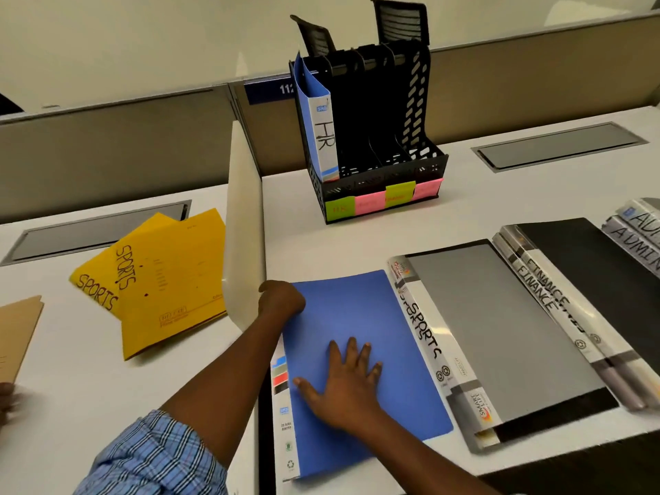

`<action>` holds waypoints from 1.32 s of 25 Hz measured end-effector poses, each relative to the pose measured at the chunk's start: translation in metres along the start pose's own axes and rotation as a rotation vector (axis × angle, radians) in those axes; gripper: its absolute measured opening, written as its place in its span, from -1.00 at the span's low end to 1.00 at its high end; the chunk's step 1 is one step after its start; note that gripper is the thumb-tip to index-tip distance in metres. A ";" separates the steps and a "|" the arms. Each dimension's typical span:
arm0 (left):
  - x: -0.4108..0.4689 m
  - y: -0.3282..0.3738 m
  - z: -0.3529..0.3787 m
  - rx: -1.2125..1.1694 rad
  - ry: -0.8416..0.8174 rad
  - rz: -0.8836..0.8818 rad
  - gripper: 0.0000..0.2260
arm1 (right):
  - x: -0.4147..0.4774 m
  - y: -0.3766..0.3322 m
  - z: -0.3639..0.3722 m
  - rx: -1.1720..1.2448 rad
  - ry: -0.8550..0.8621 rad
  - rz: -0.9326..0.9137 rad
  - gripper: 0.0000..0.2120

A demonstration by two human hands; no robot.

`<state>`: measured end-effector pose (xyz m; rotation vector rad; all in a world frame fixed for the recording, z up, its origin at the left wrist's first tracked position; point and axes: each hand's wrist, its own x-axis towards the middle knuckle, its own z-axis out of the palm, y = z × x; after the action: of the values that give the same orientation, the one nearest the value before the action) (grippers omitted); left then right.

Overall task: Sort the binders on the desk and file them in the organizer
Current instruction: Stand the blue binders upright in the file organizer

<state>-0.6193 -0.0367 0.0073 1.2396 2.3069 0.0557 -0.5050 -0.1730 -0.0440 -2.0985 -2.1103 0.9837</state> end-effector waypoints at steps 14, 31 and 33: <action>-0.012 0.024 -0.078 -0.574 -0.416 0.000 -0.61 | -0.012 -0.006 -0.053 0.181 0.052 0.036 -0.01; -0.068 0.104 -0.165 -0.764 0.025 0.386 -0.48 | -0.069 -0.021 -0.191 0.526 0.043 -0.229 0.07; -0.074 0.111 -0.170 -0.767 0.011 0.425 -0.49 | -0.071 -0.024 -0.187 0.447 0.141 -0.204 -0.01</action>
<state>-0.5792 0.0040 0.2159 1.2505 1.6989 0.9891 -0.4400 -0.1565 0.1463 -1.6538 -1.7861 1.1154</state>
